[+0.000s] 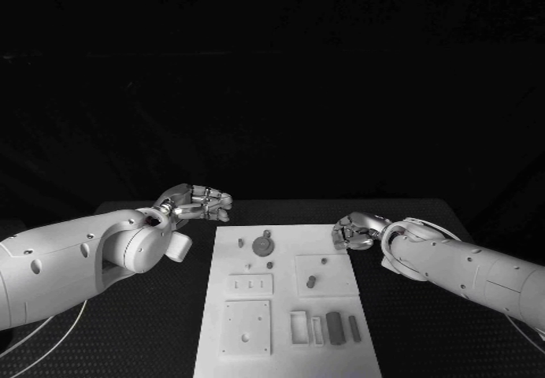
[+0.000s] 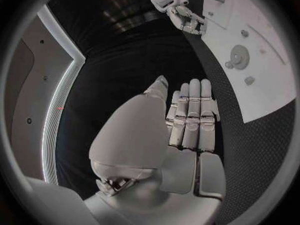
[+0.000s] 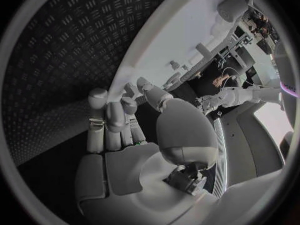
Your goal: Assemble the parts on the task board
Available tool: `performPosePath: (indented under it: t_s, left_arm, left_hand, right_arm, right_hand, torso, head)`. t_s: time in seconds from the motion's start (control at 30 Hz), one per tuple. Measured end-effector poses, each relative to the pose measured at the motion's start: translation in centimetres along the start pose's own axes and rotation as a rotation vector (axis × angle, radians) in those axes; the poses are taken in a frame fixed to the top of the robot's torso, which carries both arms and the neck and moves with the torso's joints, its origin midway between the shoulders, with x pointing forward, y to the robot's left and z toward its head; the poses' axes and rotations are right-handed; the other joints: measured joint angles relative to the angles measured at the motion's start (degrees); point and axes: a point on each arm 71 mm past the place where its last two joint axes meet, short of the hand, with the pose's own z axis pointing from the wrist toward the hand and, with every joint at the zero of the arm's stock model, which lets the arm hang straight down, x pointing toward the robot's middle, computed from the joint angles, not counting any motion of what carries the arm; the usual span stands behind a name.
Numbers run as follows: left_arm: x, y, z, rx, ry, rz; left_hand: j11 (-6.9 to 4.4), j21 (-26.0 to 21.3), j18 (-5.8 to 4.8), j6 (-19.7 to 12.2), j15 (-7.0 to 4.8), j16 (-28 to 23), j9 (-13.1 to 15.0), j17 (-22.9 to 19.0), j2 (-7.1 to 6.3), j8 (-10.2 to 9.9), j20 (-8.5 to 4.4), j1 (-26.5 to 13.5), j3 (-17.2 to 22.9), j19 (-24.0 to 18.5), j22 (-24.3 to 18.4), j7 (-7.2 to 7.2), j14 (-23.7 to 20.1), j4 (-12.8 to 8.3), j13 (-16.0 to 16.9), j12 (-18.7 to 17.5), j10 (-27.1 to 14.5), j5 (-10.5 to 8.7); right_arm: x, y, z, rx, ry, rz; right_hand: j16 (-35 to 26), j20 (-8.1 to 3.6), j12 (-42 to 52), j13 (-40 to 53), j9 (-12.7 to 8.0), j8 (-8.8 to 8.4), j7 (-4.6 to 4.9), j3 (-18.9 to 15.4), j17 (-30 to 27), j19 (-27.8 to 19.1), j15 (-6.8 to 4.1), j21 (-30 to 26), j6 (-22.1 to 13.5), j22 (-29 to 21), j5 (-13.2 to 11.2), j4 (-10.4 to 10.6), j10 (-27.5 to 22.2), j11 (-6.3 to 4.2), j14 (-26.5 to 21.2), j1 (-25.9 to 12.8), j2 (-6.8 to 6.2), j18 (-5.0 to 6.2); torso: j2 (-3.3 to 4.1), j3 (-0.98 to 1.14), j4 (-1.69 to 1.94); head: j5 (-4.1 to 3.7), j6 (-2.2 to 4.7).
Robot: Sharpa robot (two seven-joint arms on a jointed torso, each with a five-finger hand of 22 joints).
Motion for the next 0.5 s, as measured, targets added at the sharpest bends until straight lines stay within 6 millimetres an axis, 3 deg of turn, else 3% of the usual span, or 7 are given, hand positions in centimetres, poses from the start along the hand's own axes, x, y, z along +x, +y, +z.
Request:
performPosePath:
  t_s: [0.07,0.5]
  left_arm:
    - [0.0,0.0,0.0,0.0,0.0,0.0]
    - [-0.04,0.01,-0.04,0.0,0.001,0.0]
  left_hand:
    - [0.0,0.0,0.0,0.0,0.0,0.0,0.0,0.0,0.0,0.0,0.0,0.0,0.0,0.0,0.0,0.0,0.0,0.0,0.0,0.0,0.0,0.0]
    - [0.0,0.0,0.0,0.0,0.0,0.0,-0.05,0.05,0.0,0.0,0.0,0.0,0.0,0.0,-0.01,0.0,0.0,0.0,0.0,0.0,0.0,0.0]
  right_arm:
    - [0.07,0.03,0.04,0.0,0.001,0.0]
    - [0.1,-0.12,0.01,0.004,0.002,0.0]
  right_hand:
    - [0.0,0.0,0.0,-0.03,0.0,0.0,0.01,0.0,0.0,0.0,-0.08,0.0,0.02,0.0,0.0,0.0,0.2,-0.2,-0.08,0.12,0.63,0.01]
    - [0.2,0.01,0.0,-0.14,0.0,0.0,-0.12,-0.13,-0.01,0.0,-0.28,0.15,0.36,0.0,0.0,-0.45,0.21,-0.21,0.12,-0.08,1.31,0.0]
  torso:
    - [0.01,0.0,-0.01]
    - [0.0,0.03,-0.07]
  head:
    - [0.05,-0.05]
    - [0.05,-0.29]
